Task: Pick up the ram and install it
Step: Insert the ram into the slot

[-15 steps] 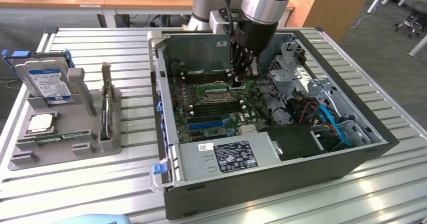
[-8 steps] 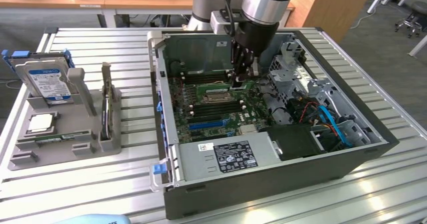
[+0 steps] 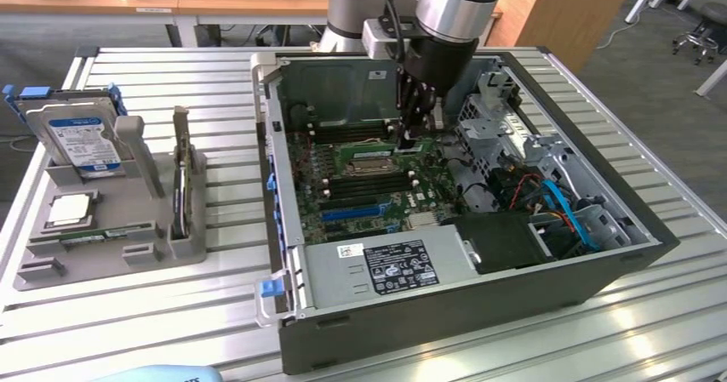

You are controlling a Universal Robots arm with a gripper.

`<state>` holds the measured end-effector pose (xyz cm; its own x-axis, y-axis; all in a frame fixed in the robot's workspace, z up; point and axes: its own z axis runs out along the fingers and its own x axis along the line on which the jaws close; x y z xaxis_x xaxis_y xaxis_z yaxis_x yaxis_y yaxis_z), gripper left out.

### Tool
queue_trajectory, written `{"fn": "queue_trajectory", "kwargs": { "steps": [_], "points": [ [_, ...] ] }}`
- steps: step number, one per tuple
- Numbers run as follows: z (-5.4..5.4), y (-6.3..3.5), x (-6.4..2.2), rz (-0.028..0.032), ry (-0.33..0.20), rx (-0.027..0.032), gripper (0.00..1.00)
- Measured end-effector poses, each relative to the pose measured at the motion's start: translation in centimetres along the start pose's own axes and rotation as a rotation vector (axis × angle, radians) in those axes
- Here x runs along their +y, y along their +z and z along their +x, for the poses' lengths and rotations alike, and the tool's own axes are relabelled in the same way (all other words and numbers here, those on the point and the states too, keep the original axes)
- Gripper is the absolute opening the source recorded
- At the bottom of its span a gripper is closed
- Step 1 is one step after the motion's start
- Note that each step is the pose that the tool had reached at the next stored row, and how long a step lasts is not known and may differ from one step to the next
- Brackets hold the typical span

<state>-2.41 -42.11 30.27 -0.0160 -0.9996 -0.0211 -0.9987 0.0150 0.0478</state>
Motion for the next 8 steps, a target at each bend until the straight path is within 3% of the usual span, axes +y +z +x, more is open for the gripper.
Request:
{"fn": "queue_trajectory", "kwargs": {
  "steps": [8],
  "points": [
    [-0.25, 0.32, -0.01, 0.0003, 0.0, 0.0003, 0.12]
  ]
}}
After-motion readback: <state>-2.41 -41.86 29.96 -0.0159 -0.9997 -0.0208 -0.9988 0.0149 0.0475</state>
